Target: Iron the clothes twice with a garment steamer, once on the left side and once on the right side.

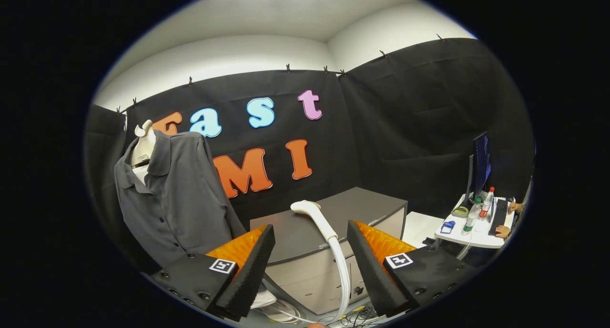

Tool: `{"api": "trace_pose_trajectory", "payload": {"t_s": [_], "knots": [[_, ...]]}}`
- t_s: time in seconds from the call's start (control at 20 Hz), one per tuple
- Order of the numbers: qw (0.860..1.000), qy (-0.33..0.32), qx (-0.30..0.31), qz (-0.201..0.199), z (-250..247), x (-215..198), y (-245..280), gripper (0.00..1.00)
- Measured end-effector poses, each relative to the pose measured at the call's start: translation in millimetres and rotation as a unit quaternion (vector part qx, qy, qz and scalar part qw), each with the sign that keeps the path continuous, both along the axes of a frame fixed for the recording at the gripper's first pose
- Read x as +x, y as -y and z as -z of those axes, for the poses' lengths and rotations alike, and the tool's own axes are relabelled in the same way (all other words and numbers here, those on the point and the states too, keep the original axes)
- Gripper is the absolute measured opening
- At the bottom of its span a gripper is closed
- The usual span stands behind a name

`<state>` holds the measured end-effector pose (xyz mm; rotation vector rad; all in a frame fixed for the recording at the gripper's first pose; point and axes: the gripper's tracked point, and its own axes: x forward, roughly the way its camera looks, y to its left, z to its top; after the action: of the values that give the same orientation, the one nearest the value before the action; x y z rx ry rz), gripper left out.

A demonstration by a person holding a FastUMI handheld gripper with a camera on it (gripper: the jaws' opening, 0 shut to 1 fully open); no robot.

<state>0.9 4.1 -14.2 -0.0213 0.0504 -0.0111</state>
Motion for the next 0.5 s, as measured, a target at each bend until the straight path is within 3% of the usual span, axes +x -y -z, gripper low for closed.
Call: {"api": "trace_pose_trajectory", "payload": {"t_s": [0.5], "knots": [[1.0,-0.021,0.008,-0.004,12.9,39.6,12.7,0.98]]}}
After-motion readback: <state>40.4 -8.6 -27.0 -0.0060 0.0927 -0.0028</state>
